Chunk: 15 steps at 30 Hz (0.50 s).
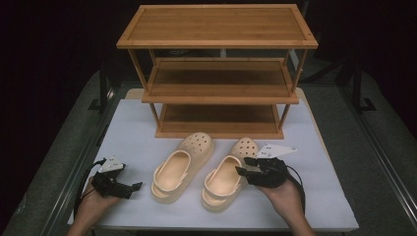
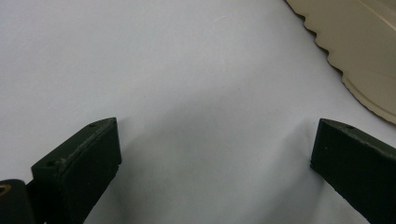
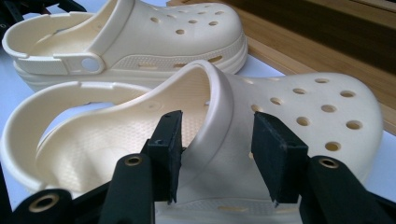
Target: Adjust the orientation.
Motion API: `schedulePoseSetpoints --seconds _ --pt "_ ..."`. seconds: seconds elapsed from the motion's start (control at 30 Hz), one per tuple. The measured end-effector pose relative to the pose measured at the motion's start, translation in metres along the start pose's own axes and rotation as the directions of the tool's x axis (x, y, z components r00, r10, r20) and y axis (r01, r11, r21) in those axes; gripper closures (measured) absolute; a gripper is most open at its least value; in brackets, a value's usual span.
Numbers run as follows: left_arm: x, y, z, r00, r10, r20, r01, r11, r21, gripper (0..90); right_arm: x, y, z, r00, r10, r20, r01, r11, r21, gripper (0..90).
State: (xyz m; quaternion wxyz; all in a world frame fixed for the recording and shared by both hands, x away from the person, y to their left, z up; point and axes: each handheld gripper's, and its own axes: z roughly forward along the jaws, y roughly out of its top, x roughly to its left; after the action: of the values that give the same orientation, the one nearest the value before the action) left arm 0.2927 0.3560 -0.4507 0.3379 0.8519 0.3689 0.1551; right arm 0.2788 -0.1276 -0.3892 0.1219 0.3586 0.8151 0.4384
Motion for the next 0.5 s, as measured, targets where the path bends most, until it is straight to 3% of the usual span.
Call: schedulePoseSetpoints --seconds 0.33,0.5 --pt "0.000 0.000 0.000 1.0000 0.001 -0.001 -0.001 1.0000 0.000 1.0 -0.014 -0.008 -0.017 0.9992 0.024 0.032 -0.024 1.000 0.001 53.9" --pt "0.000 0.000 0.000 1.0000 0.000 -0.001 0.000 1.0000 0.000 1.0 -0.018 -0.010 -0.021 0.9990 0.037 0.025 -0.038 0.999 0.005 57.7"
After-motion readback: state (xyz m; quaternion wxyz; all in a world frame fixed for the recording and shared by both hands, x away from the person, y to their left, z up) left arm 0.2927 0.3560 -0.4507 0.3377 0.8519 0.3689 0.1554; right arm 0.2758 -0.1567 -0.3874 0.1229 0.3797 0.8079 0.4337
